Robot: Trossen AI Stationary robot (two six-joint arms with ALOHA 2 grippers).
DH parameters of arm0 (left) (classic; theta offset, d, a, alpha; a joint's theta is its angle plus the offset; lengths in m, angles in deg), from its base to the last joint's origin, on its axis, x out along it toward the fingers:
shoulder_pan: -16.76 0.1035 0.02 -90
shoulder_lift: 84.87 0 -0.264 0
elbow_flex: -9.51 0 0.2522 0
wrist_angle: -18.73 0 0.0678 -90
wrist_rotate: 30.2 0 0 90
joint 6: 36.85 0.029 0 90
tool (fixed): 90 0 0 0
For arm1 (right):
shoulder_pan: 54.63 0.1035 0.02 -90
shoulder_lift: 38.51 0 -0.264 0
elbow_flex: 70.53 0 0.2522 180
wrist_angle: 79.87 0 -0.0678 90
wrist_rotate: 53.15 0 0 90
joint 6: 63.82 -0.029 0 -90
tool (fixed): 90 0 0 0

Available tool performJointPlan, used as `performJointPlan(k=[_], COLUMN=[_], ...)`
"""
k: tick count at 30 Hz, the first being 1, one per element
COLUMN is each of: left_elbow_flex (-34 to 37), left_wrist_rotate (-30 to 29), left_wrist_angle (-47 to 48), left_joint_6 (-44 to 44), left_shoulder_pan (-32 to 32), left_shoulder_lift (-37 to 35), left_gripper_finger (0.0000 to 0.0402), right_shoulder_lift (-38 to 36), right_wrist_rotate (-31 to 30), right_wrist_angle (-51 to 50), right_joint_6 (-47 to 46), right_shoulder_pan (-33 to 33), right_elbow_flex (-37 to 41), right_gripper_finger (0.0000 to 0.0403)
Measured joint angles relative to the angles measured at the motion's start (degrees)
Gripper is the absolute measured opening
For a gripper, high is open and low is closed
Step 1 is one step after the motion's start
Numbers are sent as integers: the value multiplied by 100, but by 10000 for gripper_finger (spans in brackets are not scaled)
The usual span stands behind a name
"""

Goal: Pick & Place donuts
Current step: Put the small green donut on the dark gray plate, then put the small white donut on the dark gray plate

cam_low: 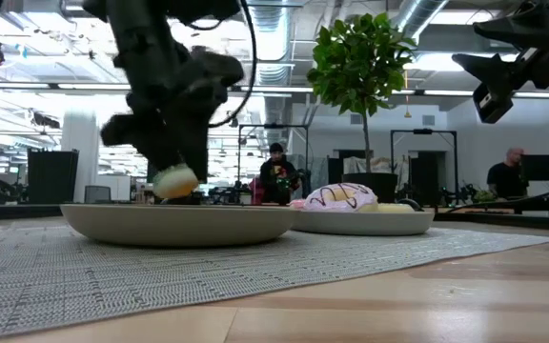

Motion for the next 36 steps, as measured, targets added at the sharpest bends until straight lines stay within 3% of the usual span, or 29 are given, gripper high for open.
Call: performJointPlan(k=[10,16,28,36], left_elbow_flex=[4,4,-7,-936], left_wrist_rotate=[470,399,392,129], left_wrist_angle=[-82,-65,-60,986], left_joint_6=[346,345,343,563], left_shoulder_pan=[265,271,269,365], left_shoulder_lift=[424,391,385,385], left_gripper_finger=[164,169,243,274], right_shoulder_lift=[0,0,0,0], right_wrist_rotate=[0,2,2,4], right_wrist_angle=[-24,-27,-46,-46], right_joint_6=[0,24,42,42], right_shoulder_pan=[0,-1,-1,2], right_elbow_flex=[0,0,-2,-2], right_gripper_finger=[161,160,160,162])
